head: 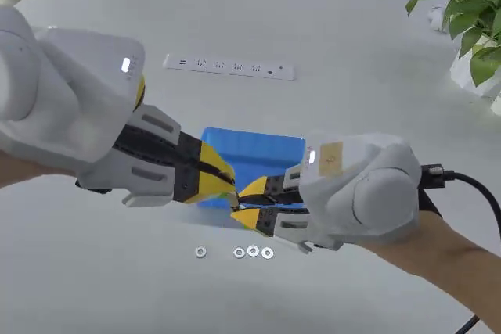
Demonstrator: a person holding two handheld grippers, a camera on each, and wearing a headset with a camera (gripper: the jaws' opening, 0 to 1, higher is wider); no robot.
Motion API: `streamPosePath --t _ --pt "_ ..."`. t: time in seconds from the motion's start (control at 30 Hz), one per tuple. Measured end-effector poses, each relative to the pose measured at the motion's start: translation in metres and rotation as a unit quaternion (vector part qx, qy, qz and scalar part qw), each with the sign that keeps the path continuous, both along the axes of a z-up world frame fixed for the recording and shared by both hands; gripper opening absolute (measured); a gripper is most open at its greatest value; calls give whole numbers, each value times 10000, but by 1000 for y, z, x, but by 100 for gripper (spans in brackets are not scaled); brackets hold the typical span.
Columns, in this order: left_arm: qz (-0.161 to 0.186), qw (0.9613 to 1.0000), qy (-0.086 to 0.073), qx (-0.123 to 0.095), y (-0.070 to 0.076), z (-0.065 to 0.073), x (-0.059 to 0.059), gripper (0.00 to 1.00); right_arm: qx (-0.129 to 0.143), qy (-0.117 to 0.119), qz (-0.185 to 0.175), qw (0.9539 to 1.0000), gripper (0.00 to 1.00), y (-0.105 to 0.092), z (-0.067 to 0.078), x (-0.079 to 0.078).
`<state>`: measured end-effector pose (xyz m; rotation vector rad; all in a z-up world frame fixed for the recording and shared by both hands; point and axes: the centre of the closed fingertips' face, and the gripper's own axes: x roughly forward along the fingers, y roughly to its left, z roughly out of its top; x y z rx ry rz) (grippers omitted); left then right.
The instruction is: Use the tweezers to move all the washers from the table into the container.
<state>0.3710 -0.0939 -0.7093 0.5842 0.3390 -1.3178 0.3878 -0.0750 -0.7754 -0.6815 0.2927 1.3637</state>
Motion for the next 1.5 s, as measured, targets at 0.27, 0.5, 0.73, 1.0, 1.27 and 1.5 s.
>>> streamPosePath --t 0.27,0.5,0.73,1.0,1.27,1.5 --pt "-216 9994 -258 -8 -3 19 27 6 112 -250 -128 9995 9 -1 19 29" --pt "-240 9992 -306 -3 -1 16 55 6 106 -277 -262 9992 9 -1 17 54" --pt "-142 9996 -241 14 1 -5 84 7 30 -207 -356 9991 9 0 0 79" --pt "-49 10000 -20 50 3 -35 99 7 -146 10 -392 9991 9 0 -29 92" --pt "95 9993 340 -109 1 -64 110 7 -246 315 -512 9979 9 -4 -59 99" --pt "216 9984 511 -140 -1 -71 113 7 -269 480 -593 9967 9 -6 -71 103"
